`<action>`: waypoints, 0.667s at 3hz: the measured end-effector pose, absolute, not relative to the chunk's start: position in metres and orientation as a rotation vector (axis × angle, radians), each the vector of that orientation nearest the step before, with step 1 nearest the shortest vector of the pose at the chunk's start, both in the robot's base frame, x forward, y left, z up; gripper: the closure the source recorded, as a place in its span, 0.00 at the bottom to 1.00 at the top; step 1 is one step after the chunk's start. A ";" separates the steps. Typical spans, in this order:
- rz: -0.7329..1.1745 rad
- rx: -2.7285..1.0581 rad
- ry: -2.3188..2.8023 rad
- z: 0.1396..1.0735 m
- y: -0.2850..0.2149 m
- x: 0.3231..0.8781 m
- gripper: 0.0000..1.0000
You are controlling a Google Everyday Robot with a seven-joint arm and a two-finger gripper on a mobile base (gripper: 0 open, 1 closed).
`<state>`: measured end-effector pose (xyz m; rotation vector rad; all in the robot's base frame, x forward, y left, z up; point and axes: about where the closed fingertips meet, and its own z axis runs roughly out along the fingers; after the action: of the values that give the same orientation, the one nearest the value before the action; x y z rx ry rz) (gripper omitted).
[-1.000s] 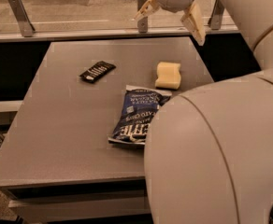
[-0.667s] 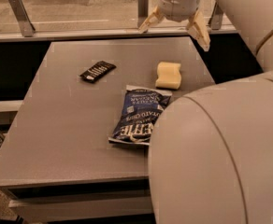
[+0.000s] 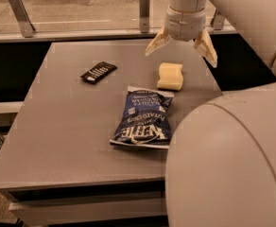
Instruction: Pick sponge
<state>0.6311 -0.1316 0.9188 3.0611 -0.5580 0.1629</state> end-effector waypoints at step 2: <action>0.031 3.095 -0.392 0.894 -0.112 0.608 0.00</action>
Offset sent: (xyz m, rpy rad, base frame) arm -0.0572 0.0257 -0.0331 -0.0013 0.2172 0.1596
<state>0.6082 -0.1125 0.8941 3.0955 -0.3925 0.0307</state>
